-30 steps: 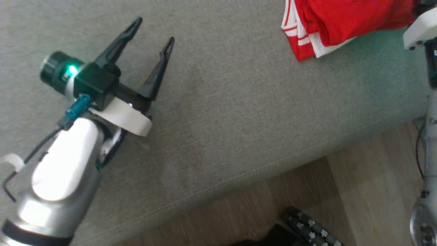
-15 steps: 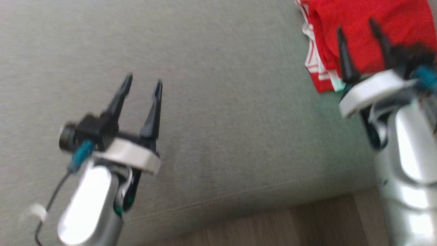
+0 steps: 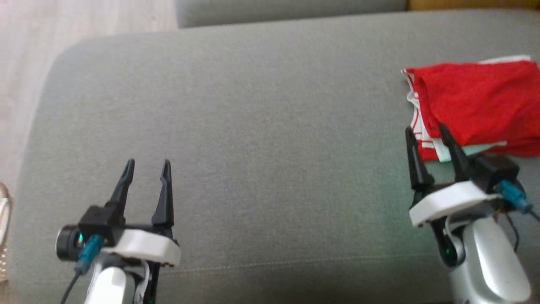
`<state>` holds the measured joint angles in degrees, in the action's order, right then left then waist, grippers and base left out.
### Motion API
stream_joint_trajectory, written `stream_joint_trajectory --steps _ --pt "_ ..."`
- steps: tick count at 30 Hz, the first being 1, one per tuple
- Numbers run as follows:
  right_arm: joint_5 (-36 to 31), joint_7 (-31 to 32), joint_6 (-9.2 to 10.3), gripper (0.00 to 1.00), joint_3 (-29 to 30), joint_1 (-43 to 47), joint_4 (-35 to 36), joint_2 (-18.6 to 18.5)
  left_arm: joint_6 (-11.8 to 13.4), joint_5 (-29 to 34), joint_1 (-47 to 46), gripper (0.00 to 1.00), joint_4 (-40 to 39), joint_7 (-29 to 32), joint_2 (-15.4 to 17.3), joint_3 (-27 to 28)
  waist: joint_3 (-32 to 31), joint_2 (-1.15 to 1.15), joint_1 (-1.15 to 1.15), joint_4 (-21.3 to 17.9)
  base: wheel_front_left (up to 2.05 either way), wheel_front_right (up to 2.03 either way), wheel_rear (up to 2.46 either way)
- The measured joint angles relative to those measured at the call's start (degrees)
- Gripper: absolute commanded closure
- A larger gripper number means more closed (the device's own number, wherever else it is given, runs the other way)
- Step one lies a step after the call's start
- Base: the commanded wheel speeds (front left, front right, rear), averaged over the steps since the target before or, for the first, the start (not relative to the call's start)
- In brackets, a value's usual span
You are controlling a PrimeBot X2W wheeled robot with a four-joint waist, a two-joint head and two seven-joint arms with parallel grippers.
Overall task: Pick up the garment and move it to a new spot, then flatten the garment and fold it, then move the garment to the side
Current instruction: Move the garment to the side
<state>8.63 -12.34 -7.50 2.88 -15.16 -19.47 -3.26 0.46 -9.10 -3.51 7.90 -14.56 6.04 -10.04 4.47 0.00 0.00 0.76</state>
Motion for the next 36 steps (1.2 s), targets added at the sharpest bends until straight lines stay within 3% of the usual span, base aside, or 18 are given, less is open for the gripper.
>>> stream_joint_trajectory --steps 10,36 --pt "2.11 -1.82 -0.01 0.00 -1.08 5.84 -1.76 0.21 -3.01 0.94 4.92 0.00 -0.08 0.00 -2.70 3.35 -3.88 0.00 0.00 1.65 0.00 0.00 0.00" --pt "1.59 -2.12 0.00 0.00 -1.44 6.16 -0.68 0.24 -2.43 1.48 5.27 0.00 -0.23 0.00 -3.16 5.68 -3.22 0.00 0.00 1.29 0.00 0.00 0.00"
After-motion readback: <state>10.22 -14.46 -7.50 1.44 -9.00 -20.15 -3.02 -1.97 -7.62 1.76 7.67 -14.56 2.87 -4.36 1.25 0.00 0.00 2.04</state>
